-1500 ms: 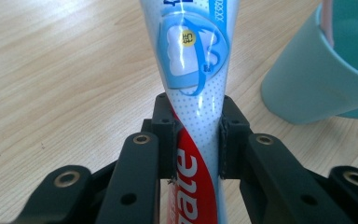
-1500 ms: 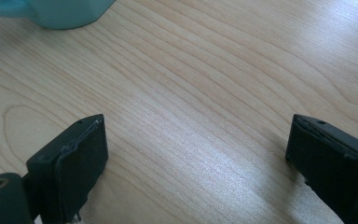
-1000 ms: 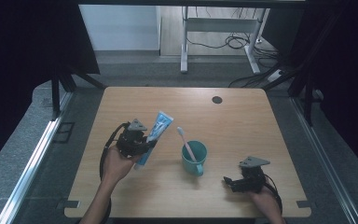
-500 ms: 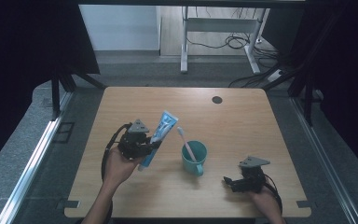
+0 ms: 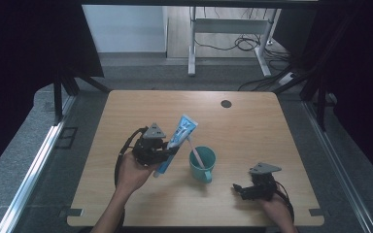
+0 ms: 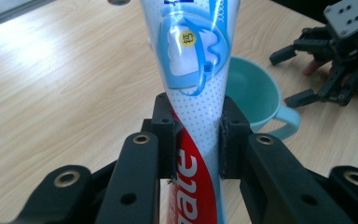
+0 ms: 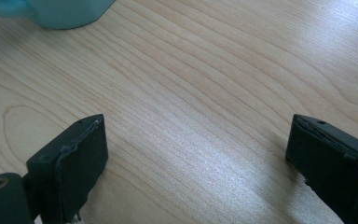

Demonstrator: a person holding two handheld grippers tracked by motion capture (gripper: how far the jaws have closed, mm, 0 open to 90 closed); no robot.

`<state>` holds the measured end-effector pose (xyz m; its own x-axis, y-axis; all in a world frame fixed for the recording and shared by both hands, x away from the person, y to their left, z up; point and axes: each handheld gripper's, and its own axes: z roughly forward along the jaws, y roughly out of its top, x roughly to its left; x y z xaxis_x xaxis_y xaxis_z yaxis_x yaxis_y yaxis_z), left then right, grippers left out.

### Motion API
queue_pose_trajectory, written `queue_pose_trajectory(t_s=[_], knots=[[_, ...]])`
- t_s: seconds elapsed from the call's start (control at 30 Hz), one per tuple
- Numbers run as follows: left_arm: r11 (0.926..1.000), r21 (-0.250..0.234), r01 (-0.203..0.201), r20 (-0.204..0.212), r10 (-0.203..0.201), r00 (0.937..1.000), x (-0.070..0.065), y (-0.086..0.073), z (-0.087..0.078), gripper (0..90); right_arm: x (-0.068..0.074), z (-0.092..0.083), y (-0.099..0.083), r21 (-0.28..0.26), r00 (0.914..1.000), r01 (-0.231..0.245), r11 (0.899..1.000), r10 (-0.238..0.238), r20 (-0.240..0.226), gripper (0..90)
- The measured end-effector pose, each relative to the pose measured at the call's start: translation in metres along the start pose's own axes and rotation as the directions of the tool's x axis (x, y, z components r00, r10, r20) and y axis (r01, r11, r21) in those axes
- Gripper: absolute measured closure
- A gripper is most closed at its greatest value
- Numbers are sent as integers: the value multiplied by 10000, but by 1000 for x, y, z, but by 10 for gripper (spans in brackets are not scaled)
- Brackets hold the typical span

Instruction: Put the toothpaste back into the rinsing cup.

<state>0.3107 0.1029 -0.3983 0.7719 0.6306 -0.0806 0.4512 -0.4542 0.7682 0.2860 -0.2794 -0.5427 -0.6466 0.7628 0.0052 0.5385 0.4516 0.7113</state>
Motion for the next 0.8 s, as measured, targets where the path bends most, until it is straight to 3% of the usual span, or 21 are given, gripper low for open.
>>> queue_pose_trajectory(t_s=[0.8], knots=[[9973,-575,-459,473,486,9977,-21,37,24,732,0,0,0,5,10000,-11,10000,11,12,53]])
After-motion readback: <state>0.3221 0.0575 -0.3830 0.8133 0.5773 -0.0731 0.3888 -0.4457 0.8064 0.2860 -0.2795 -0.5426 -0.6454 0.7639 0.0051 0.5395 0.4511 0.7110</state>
